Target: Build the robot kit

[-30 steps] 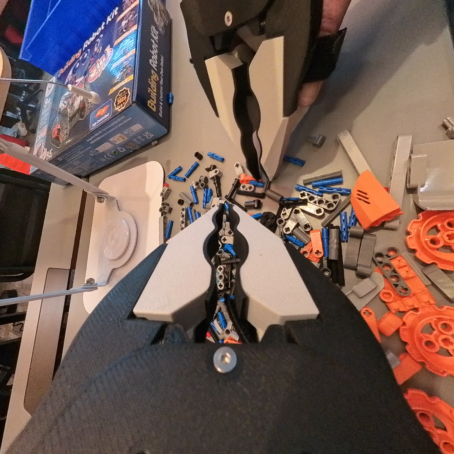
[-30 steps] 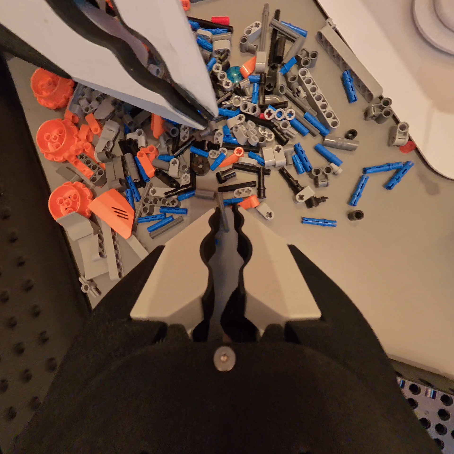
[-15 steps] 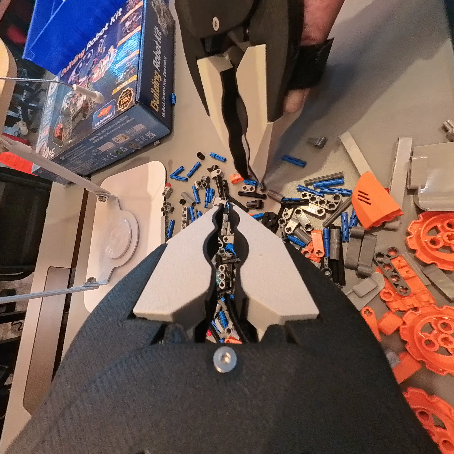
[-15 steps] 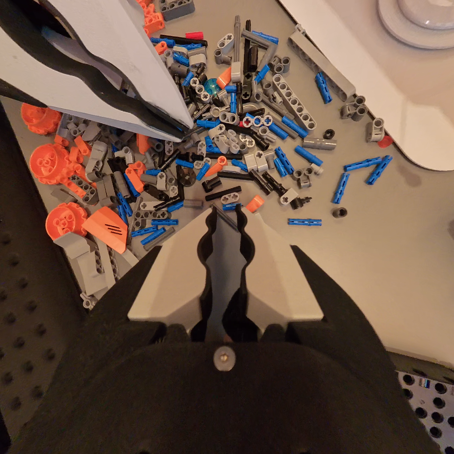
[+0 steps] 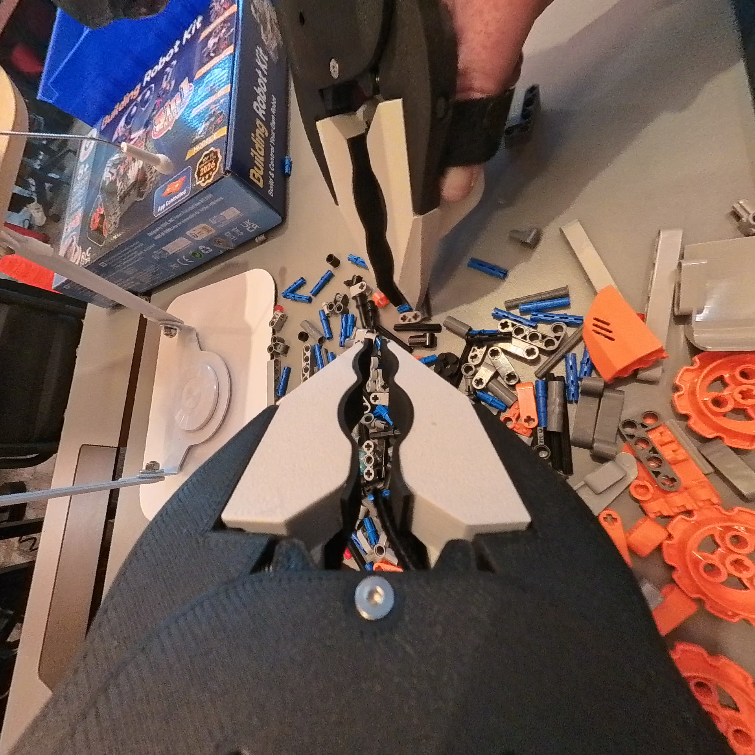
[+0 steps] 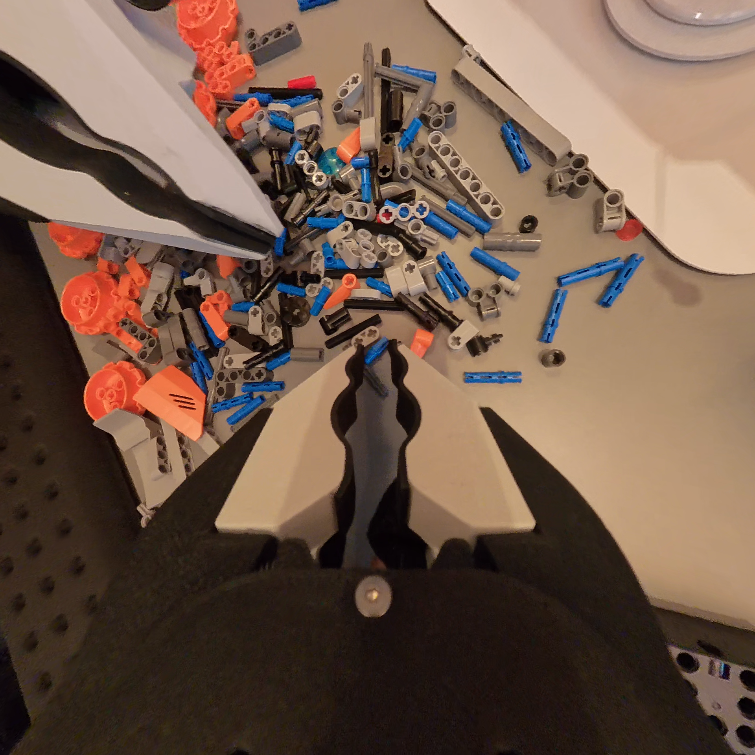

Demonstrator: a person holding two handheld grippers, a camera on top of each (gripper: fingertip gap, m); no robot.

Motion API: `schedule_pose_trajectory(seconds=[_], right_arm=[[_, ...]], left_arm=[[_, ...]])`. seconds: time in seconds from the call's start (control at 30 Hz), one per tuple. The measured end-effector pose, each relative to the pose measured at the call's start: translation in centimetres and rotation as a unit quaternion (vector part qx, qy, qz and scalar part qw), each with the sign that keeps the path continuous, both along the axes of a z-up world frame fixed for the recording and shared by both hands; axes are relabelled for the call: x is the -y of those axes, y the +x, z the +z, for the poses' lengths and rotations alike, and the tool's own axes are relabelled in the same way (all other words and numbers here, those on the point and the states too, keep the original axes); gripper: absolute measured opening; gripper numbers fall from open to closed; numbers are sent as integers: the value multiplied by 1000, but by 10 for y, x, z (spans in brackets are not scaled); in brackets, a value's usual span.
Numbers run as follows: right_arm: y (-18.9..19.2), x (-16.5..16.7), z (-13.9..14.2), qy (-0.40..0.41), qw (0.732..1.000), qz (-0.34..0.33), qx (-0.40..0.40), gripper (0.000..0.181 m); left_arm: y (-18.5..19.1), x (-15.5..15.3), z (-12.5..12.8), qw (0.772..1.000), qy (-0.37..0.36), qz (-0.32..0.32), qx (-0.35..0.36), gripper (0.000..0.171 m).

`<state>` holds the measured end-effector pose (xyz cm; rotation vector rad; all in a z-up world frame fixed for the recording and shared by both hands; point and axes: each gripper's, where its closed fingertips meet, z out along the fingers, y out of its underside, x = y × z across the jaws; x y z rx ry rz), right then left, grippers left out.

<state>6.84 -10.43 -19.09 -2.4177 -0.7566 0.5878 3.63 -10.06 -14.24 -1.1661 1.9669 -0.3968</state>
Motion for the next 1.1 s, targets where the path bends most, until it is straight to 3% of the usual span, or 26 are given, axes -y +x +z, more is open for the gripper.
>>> schedule_pose_trajectory(seconds=[0.43, 0.53, 0.77, 1.1], right_arm=[[1, 1, -3, 47, 996, 32, 67, 2], [-2, 3, 4, 52, 997, 36, 39, 2], [-19, 20, 48, 50, 989, 63, -122, 2], [-20, 23, 59, 47, 984, 64, -160, 2]], left_arm=[[2, 2, -4, 1000, -5, -2, -2, 4], [5, 3, -7, 1000, -4, -4, 1, 8], [18, 17, -5, 998, 48, -35, 26, 14], [23, 21, 3, 995, 71, -47, 57, 4]])
